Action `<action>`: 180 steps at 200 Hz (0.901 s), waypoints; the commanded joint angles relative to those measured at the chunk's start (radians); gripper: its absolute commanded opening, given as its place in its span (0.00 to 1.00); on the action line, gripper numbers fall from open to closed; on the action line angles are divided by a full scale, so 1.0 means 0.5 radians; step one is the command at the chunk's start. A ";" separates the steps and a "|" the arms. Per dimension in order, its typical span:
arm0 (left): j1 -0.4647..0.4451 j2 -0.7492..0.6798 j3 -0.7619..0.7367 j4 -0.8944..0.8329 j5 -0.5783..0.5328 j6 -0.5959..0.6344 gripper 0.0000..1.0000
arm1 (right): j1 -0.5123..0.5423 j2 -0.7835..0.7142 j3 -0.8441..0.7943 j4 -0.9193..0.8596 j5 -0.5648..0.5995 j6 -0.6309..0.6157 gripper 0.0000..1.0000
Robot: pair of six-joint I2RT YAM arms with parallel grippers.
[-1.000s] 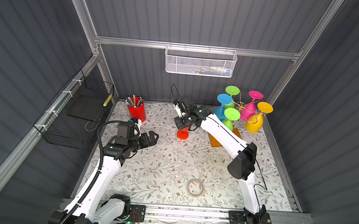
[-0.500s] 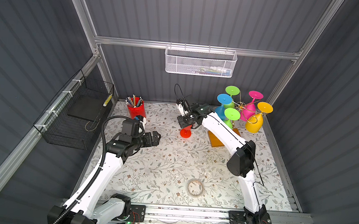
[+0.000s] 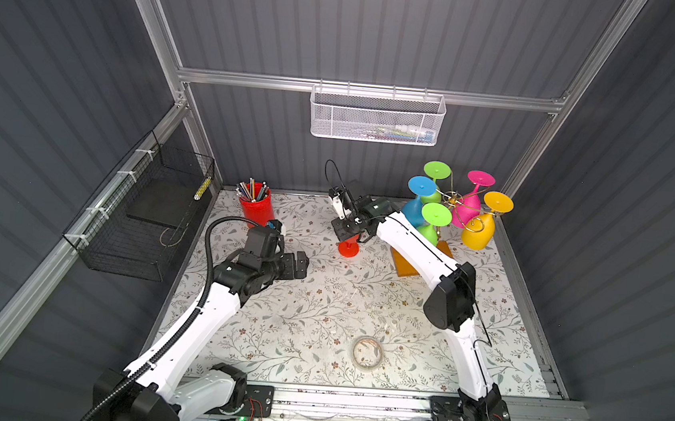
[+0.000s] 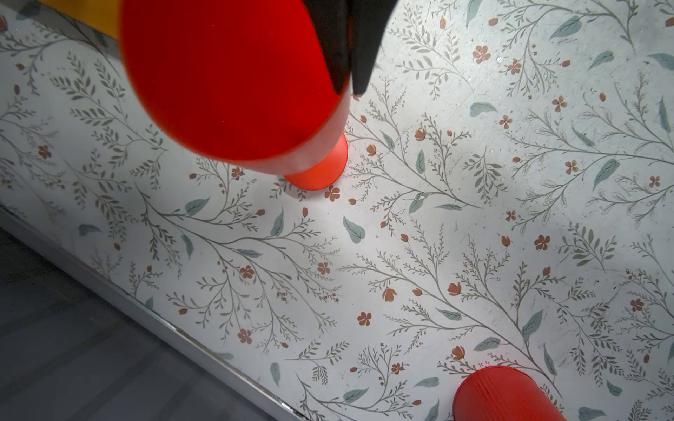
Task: Take the wine glass off the wine glass rack
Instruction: 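Lower the red glass upright onto the table near the pen cup, open right gripper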
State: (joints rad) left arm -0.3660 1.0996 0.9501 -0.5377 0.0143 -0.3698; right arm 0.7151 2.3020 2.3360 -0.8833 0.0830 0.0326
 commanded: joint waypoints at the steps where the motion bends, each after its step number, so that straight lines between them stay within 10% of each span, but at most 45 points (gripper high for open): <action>1: -0.010 0.006 0.049 0.007 -0.035 -0.006 1.00 | -0.042 0.071 0.088 0.033 -0.018 -0.063 0.00; 180: -0.023 0.165 0.060 0.115 0.011 -0.073 1.00 | -0.159 0.316 0.418 0.080 -0.159 -0.231 0.08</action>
State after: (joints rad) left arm -0.3679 1.1732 0.9508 -0.4934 0.0078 -0.3889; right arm 0.6418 2.4302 2.5195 -0.8627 0.0170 -0.0624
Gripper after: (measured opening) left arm 0.997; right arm 0.052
